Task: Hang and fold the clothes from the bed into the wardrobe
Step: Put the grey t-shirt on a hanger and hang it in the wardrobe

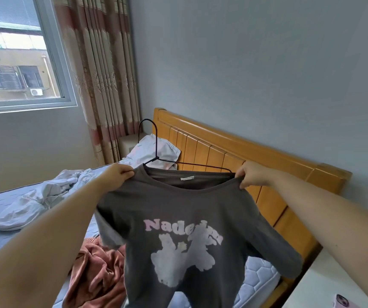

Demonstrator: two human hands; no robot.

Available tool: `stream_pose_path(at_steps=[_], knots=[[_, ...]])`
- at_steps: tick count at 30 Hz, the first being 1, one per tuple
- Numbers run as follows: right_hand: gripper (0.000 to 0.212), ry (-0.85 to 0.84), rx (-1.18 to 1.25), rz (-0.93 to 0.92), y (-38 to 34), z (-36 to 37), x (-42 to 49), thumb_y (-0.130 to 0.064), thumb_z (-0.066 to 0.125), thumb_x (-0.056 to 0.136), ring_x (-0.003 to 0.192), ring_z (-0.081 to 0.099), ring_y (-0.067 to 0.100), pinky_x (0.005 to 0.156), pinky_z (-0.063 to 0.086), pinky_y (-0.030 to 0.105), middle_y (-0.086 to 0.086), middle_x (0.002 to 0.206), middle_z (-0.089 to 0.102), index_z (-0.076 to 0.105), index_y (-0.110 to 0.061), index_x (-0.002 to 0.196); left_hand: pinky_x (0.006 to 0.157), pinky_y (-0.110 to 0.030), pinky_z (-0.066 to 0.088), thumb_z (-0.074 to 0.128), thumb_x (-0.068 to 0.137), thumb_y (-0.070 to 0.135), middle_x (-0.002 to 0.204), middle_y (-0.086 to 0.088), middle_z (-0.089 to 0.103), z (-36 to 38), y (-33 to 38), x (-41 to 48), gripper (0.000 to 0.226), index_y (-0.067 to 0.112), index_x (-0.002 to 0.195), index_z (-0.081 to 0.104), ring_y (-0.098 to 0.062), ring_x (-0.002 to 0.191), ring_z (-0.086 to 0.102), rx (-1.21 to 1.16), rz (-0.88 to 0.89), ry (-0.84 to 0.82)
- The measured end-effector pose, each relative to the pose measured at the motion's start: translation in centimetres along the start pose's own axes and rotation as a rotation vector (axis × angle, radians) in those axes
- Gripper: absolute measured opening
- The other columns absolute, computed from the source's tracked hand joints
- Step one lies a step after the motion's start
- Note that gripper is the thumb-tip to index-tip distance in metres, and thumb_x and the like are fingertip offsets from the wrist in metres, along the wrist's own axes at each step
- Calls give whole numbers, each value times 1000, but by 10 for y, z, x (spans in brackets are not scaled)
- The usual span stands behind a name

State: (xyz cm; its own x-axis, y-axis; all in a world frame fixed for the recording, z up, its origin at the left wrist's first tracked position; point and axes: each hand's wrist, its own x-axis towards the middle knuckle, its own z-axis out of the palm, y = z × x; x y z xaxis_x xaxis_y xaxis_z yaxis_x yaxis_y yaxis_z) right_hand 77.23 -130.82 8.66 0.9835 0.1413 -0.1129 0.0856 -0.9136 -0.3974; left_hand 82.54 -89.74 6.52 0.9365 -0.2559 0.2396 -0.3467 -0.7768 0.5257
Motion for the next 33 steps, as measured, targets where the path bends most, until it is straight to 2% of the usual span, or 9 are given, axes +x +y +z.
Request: stream_pose_path(at_steps=[7,12,18,21,23,24,26,29,33], knots=[[31,148,-118,19,-16,-8,9,6,52,77,64,50,15,56,41,27,0,63,56,63,-17,59,73,-24,31,52,96,11,78,0,55,6,15,7,18,8,83,65,-16,82,49,116,55,-137],[24,252,-118,-56,-52,-12,16,6,49,78,73,54,18,60,44,26,6,76,61,64,-11,70,80,-29,37,52,95,9,82,-6,59,18,37,19,19,0,85,66,-21,85,51,88,137,-110],[31,347,34,-239,-82,-27,20,11,47,66,74,57,15,63,46,25,-3,72,61,66,-14,66,74,-23,32,52,96,12,78,3,56,24,53,29,19,8,85,67,-14,80,49,92,183,-109],[37,422,146,-227,-75,-30,23,10,47,74,91,56,17,77,46,26,-2,97,57,66,-17,92,62,-9,32,54,95,10,72,4,57,23,54,32,20,6,78,64,-11,71,48,-52,131,11],[29,416,132,-109,-59,-28,23,-10,52,90,105,52,19,90,40,28,3,118,50,60,-12,118,60,-5,31,54,94,9,69,11,54,19,53,33,19,14,77,63,-2,68,46,-133,85,105],[28,359,113,-41,-52,-26,22,-24,48,96,107,54,21,91,40,30,4,118,54,60,-11,118,60,-7,31,54,95,10,69,14,53,18,53,33,20,16,78,63,-1,68,45,-146,71,123],[44,254,97,33,-41,-20,23,-41,39,100,88,60,19,83,42,32,2,92,67,70,-11,92,60,-11,31,53,95,11,70,12,54,19,56,34,20,15,79,65,-4,70,47,-141,58,118],[50,319,133,53,-40,-11,29,-37,42,100,54,44,7,60,33,25,-12,50,47,62,-16,60,59,-13,31,53,95,12,74,4,57,24,64,36,20,6,85,69,-13,75,49,-125,55,111],[43,405,144,57,-37,-20,28,-34,39,100,60,48,16,58,36,28,-1,61,53,63,-19,67,64,-21,29,53,95,10,79,0,59,20,67,37,20,3,88,70,-15,79,49,-160,68,150]])
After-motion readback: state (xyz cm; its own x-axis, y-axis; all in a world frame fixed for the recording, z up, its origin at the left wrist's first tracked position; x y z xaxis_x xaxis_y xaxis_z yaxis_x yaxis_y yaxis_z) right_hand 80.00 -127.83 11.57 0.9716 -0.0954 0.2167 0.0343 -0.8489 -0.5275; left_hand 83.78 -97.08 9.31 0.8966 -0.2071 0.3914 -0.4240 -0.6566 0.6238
